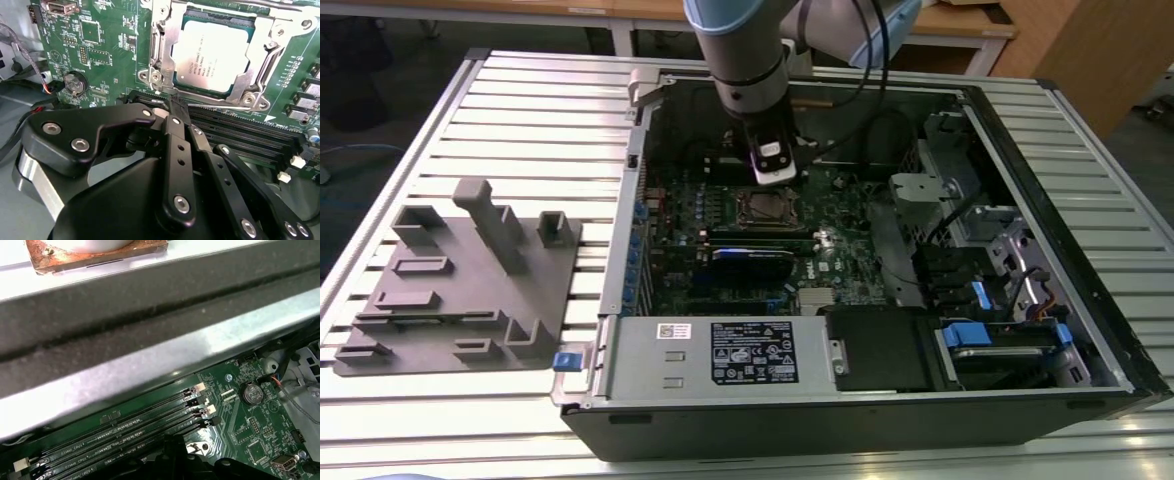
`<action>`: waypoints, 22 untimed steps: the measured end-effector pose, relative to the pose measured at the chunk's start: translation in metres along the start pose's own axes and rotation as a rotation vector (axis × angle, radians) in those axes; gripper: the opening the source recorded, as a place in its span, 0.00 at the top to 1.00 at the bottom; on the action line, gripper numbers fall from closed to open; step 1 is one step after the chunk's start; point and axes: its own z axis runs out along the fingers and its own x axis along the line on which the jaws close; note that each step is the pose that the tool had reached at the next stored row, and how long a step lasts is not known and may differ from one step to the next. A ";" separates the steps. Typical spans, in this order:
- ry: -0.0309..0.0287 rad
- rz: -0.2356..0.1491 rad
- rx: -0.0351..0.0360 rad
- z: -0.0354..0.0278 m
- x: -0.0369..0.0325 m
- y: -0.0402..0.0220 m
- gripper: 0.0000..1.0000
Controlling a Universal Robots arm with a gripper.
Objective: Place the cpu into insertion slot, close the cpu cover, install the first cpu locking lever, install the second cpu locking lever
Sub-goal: 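Install the first cpu locking lever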
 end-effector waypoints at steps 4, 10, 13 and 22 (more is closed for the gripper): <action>0.0002 0.001 -0.0013 -0.0038 -0.0007 0.0012 0.89; 0.0039 0.010 -0.0177 -0.0040 -0.0004 0.0012 0.89; 0.0070 0.017 -0.0306 -0.0041 0.0000 0.0010 0.89; 0.0040 0.018 -0.0400 -0.0046 0.0032 -0.0009 0.89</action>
